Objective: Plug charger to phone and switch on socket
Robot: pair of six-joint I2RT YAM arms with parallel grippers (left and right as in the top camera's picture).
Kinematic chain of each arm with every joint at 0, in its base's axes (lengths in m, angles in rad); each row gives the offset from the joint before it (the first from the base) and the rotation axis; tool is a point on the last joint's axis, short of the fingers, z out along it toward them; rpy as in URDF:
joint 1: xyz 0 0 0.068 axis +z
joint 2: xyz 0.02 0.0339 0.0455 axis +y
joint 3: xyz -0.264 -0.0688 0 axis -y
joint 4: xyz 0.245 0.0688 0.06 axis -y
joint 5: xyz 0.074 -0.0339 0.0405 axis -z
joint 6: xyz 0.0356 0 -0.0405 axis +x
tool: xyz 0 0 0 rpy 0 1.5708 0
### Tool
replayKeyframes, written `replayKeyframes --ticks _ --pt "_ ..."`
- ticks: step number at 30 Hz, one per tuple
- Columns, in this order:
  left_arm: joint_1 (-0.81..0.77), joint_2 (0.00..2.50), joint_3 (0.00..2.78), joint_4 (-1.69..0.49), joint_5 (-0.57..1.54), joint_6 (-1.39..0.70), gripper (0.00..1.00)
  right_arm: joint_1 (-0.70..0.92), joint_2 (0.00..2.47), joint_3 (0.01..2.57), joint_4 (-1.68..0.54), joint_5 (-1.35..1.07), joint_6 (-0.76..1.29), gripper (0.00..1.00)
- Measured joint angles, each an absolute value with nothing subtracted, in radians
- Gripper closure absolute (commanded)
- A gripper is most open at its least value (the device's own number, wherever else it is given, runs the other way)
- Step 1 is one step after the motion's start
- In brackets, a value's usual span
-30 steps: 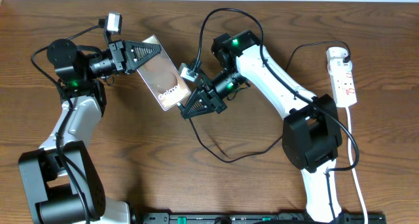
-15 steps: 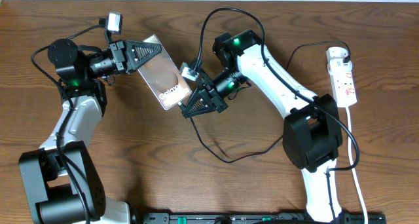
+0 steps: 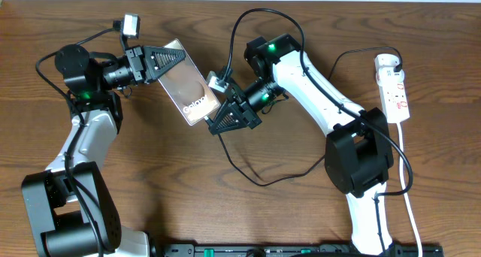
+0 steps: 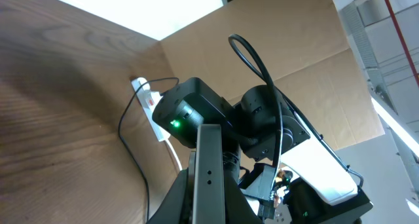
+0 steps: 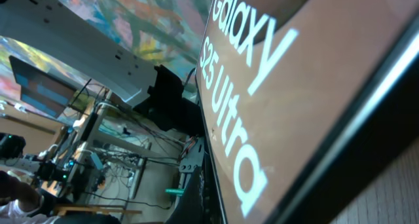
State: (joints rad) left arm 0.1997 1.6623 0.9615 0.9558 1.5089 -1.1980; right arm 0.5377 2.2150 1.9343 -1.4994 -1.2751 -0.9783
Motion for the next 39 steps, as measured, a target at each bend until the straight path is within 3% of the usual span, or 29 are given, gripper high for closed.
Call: replayKeyframes --ticks 17,39 --pt "0.199 1.662 0.962 0.958 1.493 -1.149 0.93 0.529 2.215 1.934 -1.494 -1.317 -0.975 0.98" --pt "0.257 1.662 0.962 0.957 1.455 -1.256 0.93 0.523 2.215 1.934 -1.495 -1.325 -0.975 0.98"
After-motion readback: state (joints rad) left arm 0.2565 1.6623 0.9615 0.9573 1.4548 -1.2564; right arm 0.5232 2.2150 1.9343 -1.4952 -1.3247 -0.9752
